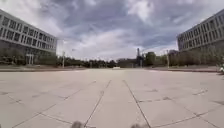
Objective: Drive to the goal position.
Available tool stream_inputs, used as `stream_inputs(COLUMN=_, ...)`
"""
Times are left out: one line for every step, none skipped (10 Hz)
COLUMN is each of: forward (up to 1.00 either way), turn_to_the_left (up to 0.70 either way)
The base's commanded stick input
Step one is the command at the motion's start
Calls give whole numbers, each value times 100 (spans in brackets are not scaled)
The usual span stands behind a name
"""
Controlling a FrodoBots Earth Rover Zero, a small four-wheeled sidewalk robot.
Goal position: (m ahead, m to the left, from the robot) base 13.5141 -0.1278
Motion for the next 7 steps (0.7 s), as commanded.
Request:
stream_inputs(forward=70, turn_to_the_left=0)
stream_inputs(forward=70, turn_to_the_left=1)
stream_inputs(forward=70, turn_to_the_left=2)
stream_inputs(forward=70, turn_to_the_left=1)
stream_inputs(forward=70, turn_to_the_left=0)
stream_inputs(forward=70, turn_to_the_left=1)
stream_inputs(forward=70, turn_to_the_left=0)
